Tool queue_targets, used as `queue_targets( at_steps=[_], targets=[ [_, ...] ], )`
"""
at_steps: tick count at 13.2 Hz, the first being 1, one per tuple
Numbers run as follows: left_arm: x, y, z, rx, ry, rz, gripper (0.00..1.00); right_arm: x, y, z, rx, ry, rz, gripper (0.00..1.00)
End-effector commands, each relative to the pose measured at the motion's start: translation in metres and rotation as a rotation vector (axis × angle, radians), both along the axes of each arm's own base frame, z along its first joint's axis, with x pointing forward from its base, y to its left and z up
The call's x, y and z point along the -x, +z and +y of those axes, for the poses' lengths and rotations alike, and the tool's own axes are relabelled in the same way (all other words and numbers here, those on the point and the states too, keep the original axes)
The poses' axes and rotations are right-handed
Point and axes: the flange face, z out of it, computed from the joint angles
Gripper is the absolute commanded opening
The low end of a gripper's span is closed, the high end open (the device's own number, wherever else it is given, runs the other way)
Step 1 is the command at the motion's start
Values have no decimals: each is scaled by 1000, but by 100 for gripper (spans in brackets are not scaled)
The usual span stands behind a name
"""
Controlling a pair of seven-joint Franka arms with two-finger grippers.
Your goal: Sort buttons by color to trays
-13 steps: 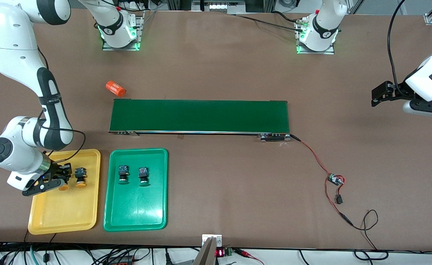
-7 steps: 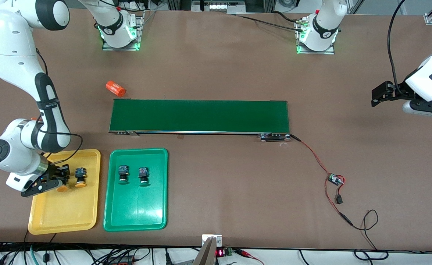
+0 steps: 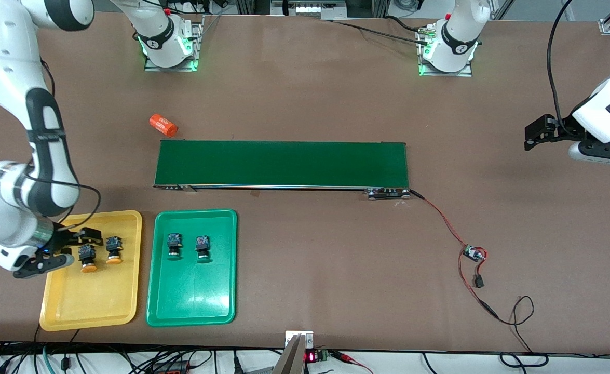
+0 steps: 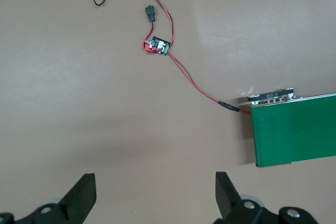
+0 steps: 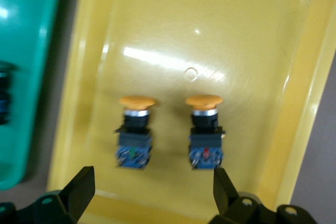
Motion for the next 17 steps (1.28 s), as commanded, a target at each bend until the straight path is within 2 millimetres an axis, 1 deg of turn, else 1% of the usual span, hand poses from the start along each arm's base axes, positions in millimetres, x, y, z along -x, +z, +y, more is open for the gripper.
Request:
queue_targets(
  at_steps=[1, 3, 5, 6, 7, 8, 9, 10, 11, 12, 13, 14, 16, 17],
  targets=[
    [4, 4, 1, -16, -13, -3, 100, 19, 79, 49, 34, -52, 57, 100],
    [4, 4, 2, -16, -13, -3, 100, 38, 125, 81, 54, -131, 113, 100],
    [4, 4, 2, -16, -13, -3, 100, 61, 172, 101, 80, -125, 150, 100],
    [4, 4, 1, -16, -15, -3, 100, 72, 195, 106, 118, -131, 153, 100],
    [4, 4, 1, -16, -15, -3, 100, 84, 218, 100, 142, -172, 157, 100],
    [4, 4, 1, -16, -15, -3, 100, 94, 236, 93, 147, -185, 167, 100],
    [4, 4, 2, -16, -13, -3, 100, 104, 249, 78, 139, -220, 181, 100],
    [4, 4, 1, -16, -15, -3, 100, 111, 266, 71, 63, -244, 166, 100],
    [4, 4, 2, -16, -13, -3, 100, 119, 284, 54, 4, -272, 144, 100],
    [4, 4, 2, -16, -13, -3, 100, 126, 291, 44, 2, -291, 156, 100],
    [4, 4, 1, -16, -15, -3, 100, 136, 297, 40, 2, -304, 191, 100],
    [4, 4, 2, -16, -13, -3, 100, 152, 317, 31, 16, -324, 180, 100],
    [4, 4, 1, -16, -15, -5, 100, 169, 326, 32, 52, -347, 176, 100],
    [4, 4, 1, -16, -15, -5, 100, 174, 323, 34, 48, -364, 175, 100]
  ],
)
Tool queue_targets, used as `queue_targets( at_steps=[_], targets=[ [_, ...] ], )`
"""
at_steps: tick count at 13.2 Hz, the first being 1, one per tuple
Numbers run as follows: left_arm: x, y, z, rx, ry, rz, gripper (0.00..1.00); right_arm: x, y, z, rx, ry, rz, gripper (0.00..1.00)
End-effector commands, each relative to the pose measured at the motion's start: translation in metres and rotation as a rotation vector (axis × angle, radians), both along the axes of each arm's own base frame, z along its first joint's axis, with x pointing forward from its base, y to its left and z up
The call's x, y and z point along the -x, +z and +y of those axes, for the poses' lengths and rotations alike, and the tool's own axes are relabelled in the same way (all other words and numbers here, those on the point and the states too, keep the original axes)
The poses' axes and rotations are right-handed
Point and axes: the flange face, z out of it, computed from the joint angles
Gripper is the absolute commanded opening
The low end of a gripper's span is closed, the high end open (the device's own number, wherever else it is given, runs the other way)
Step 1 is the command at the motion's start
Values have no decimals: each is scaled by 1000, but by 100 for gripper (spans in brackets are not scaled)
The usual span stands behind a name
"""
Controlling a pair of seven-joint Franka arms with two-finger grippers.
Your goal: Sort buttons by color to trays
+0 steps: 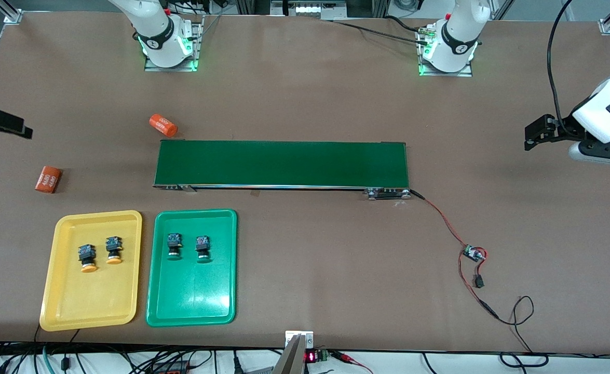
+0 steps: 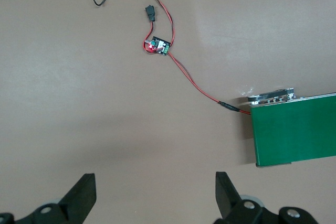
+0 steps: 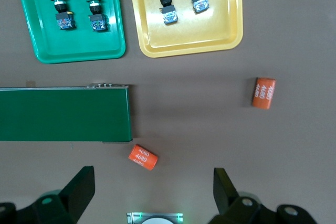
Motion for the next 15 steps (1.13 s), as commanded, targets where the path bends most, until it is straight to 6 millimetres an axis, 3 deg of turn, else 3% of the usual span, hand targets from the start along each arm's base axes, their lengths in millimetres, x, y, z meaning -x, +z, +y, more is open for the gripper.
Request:
queue_targets(
  at_steps=[1, 4, 15],
  targets=[
    [4, 4, 2, -16, -13, -5, 100, 24, -4, 13, 17, -19, -21, 100],
    [4, 4, 1, -18, -15, -5, 100, 42, -4, 19, 47, 6, -73, 100],
    [4, 4, 2, -18, -15, -5, 100, 48, 10, 23, 35, 8, -77, 100]
  ],
)
